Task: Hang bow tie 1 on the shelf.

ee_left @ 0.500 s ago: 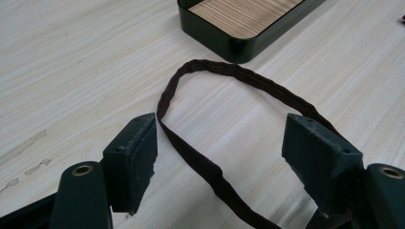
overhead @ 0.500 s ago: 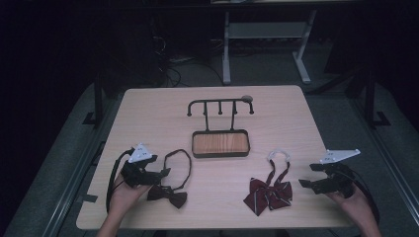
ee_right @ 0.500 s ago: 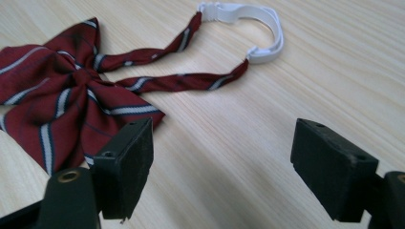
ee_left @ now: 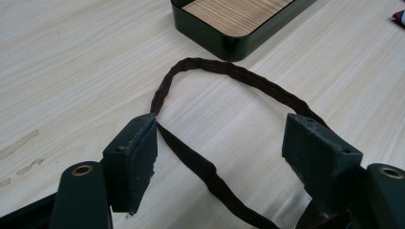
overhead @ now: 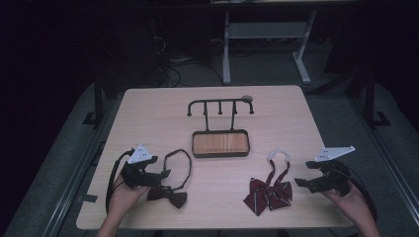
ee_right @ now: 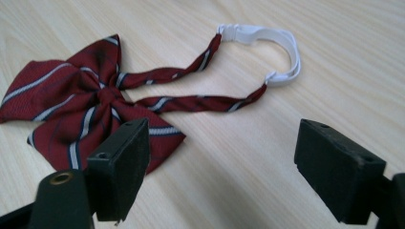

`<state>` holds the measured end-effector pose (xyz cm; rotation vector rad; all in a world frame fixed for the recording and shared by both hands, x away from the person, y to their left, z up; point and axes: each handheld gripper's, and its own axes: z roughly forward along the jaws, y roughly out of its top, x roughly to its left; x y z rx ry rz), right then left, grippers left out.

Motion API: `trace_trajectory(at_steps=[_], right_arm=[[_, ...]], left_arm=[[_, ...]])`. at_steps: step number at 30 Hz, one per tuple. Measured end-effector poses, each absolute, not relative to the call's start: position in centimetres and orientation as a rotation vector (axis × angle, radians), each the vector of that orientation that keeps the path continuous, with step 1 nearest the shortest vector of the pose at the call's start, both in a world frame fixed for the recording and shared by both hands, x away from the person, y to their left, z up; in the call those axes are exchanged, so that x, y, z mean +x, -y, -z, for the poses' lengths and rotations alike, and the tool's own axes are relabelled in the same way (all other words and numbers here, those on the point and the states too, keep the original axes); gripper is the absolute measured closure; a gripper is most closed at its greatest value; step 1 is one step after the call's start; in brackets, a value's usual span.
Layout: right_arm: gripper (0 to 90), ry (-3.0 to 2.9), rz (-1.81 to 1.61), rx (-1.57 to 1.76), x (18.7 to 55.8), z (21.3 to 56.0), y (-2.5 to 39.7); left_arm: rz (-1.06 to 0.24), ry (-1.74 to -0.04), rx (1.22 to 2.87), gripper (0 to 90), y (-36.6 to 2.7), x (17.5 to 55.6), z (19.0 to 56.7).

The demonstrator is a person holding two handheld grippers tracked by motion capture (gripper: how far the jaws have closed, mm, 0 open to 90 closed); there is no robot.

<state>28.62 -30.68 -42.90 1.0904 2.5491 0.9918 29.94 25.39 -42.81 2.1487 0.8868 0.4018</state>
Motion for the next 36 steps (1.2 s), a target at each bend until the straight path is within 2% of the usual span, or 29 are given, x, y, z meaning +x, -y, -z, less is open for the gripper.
trace_trajectory(at_steps=[8,17,24,25,36], right_arm=[[18.6,-2.591,-0.991,1.041,29.7,41.3,29.2],[25.3,-2.668,-0.891,0.982,31.4,39.9,27.1],[34.9,-2.684,-0.827,1.017,33.0,39.8,26.5],[38.4,-2.691,-0.802,1.032,33.5,39.9,26.5],[42.7,-2.671,-0.735,1.118,35.5,40.3,26.7]], left_arm=[[-0.412,-0.899,2.128,28.2,-25.5,29.8,42.4],[-0.419,-0.89,2.132,28.2,-25.8,29.9,42.4],[-0.423,-0.88,2.137,28.2,-25.7,29.9,42.4],[-0.423,-0.885,2.142,28.0,-25.7,29.9,42.4],[-0.419,-0.884,2.141,27.7,-25.7,29.9,42.5]])
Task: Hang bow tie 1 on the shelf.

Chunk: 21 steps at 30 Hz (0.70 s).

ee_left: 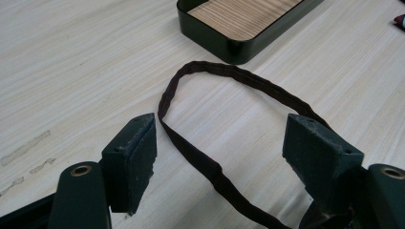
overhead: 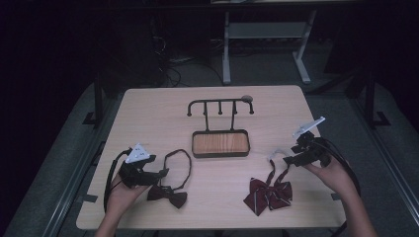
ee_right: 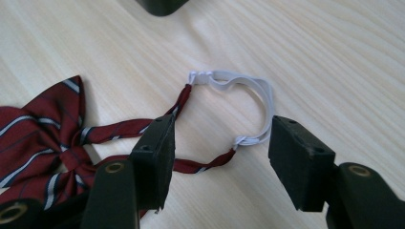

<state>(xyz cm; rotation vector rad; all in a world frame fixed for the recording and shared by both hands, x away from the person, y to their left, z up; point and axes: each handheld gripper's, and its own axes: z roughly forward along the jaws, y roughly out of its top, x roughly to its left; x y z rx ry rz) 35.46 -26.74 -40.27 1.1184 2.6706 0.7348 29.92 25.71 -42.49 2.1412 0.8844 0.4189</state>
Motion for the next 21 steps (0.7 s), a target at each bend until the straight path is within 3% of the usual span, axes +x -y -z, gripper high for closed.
trace_trajectory(at_steps=[21], right_arm=[[55.0,-2.71,-0.518,1.25,37.6,42.1,26.0]], left_arm=[[-0.431,-0.895,2.137,27.7,-25.9,30.0,42.5]])
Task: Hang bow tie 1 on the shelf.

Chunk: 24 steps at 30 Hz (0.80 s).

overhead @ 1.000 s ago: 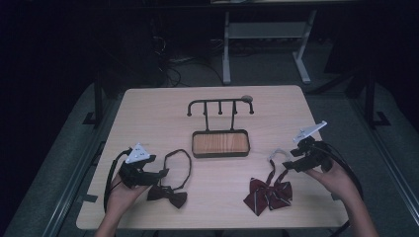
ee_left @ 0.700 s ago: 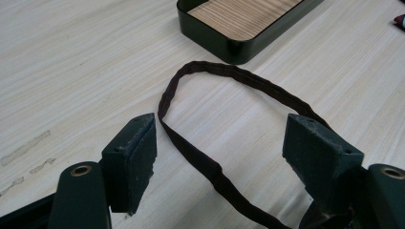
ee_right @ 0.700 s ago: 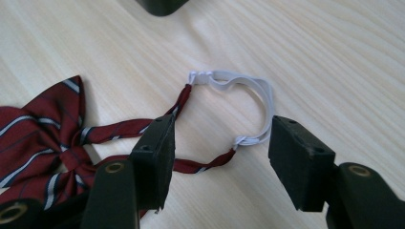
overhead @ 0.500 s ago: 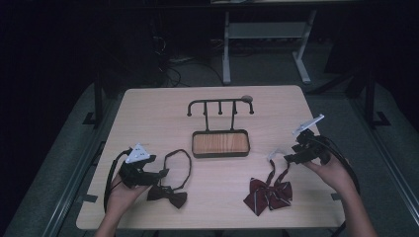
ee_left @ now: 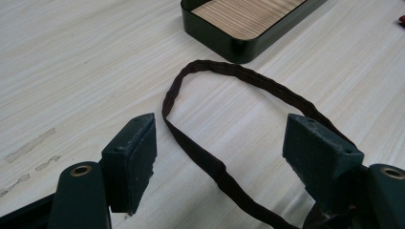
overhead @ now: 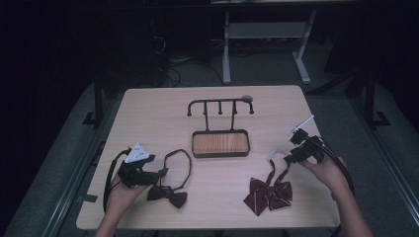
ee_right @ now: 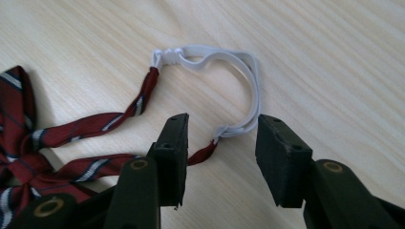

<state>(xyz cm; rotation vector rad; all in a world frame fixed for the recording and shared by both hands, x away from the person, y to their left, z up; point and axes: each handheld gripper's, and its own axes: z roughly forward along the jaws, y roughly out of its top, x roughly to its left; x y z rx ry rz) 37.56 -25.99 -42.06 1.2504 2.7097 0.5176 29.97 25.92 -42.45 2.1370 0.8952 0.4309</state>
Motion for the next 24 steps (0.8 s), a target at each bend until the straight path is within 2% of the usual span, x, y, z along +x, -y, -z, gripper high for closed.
trace_trajectory(at_steps=[24], right_arm=[[60.2,-2.706,-0.369,1.349,38.0,43.3,24.7]], left_arm=[[-0.431,-0.893,2.145,27.7,-25.8,29.9,42.4]])
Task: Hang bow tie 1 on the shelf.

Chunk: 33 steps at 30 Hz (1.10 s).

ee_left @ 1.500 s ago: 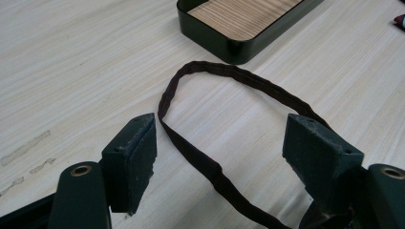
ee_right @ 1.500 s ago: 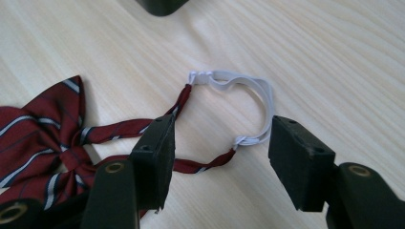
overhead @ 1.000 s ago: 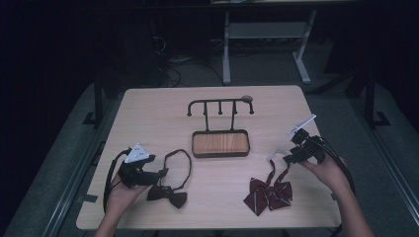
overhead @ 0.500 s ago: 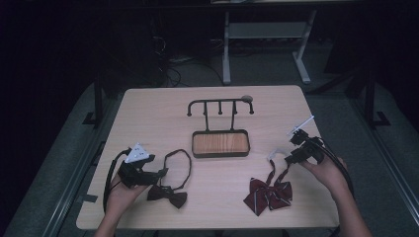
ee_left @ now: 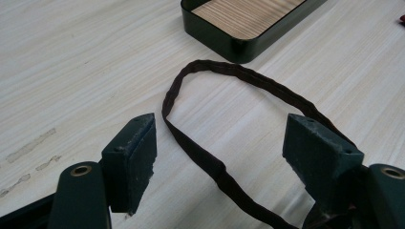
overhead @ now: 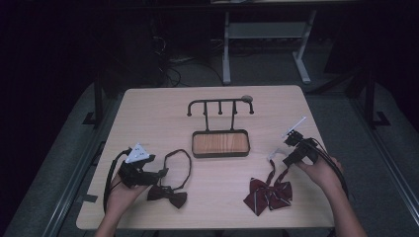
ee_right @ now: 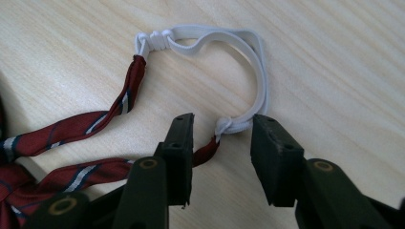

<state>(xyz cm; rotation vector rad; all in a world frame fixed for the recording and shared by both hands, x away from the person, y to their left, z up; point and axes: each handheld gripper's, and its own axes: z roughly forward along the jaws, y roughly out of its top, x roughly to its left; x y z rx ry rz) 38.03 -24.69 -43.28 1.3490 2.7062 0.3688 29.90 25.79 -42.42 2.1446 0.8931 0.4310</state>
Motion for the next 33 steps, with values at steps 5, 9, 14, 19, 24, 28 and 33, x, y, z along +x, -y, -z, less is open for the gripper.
trace_trajectory(at_steps=[5,9,14,19,24,28,33], right_arm=[[62.7,-2.689,-0.326,1.325,38.1,43.27,24.27],[64.4,-2.69,-0.294,1.315,38.17,43.45,24.05],[65.3,-2.681,-0.278,1.31,38.17,43.46,23.88],[61.4,-2.656,-0.289,1.335,38.15,43.37,23.95],[58.4,-2.626,-0.259,1.353,38.1,43.28,23.83],[58.1,-2.632,-0.251,1.381,38.27,43.54,23.94],[62.2,-2.648,-0.246,1.405,38.43,43.97,23.97]], left_arm=[[-0.432,-0.894,2.143,27.7,-25.82,29.88,42.38],[-0.435,-0.891,2.141,27.7,-25.84,29.86,42.34],[-0.432,-0.892,2.141,27.7,-25.79,29.87,42.37],[-0.435,-0.887,2.14,27.7,-25.74,29.84,42.3],[-0.433,-0.888,2.141,27.7,-25.75,29.86,42.36],[-0.434,-0.888,2.139,27.7,-25.75,29.84,42.34],[-0.436,-0.887,2.145,27.7,-25.72,29.85,42.35]])
